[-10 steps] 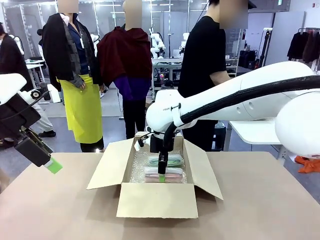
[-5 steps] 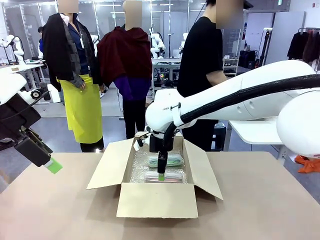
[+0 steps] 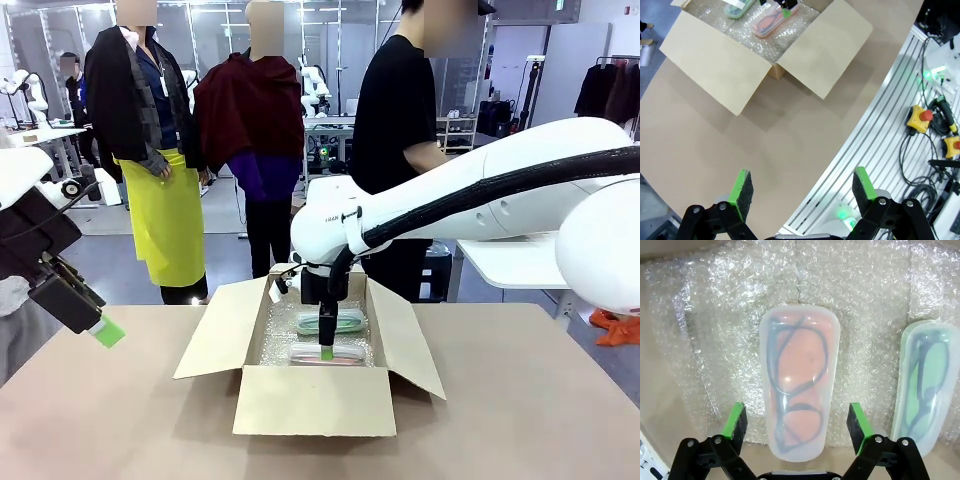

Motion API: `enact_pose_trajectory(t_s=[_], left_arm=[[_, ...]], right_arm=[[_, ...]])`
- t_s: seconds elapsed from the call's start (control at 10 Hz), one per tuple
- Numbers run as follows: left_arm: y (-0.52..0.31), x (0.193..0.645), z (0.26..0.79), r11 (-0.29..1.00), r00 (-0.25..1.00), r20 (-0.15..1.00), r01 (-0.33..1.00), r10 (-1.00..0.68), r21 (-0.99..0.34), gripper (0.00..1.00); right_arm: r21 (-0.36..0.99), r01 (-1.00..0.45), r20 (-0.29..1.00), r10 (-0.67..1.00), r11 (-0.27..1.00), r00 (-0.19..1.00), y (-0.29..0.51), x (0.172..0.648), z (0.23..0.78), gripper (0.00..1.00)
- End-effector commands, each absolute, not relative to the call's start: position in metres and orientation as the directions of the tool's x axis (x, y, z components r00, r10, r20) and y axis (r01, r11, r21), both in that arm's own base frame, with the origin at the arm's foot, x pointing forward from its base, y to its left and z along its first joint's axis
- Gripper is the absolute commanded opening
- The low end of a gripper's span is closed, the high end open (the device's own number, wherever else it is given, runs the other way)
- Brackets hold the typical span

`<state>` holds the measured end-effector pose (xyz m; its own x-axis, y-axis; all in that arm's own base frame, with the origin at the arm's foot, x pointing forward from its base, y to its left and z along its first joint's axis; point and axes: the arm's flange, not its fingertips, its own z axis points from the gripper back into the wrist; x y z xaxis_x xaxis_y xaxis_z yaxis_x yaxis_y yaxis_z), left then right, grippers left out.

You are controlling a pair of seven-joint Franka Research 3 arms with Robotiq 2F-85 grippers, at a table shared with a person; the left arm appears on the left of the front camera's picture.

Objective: Pack the glasses set securely to prepare it for shipping.
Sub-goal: Put the Glasses case from the right side of the table into the Package Box, then position the Package Box on the left side of the table.

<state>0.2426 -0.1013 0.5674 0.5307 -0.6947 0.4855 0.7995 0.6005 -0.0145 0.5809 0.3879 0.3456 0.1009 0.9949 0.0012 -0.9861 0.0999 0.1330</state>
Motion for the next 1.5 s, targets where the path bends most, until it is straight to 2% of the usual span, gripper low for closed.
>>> enact_pose_trajectory(t_s=[0.0,1.2,1.3,1.4], left_arm=[[-0.101,0.243,0.568,0.585,0.514,0.496,0.811,-0.700,-0.016,1.00],[-0.101,0.243,0.568,0.585,0.514,0.496,0.811,-0.700,-0.016,1.00],[-0.101,0.243,0.567,0.601,0.531,0.486,0.799,-0.695,-0.014,1.00],[-0.099,0.260,0.580,0.683,0.608,0.506,0.728,-0.612,-0.049,1.00]], right_arm=[[0.149,-0.983,0.030,0.993,0.109,0.115,0.391,0.580,0.346,1.00],[0.149,-0.983,0.030,0.993,0.109,0.115,0.391,0.580,0.346,1.00],[0.137,-0.985,0.010,0.994,0.104,0.106,0.389,0.583,0.345,1.00],[0.117,-0.990,0.035,0.996,0.074,0.079,0.382,0.573,0.366,1.00]])
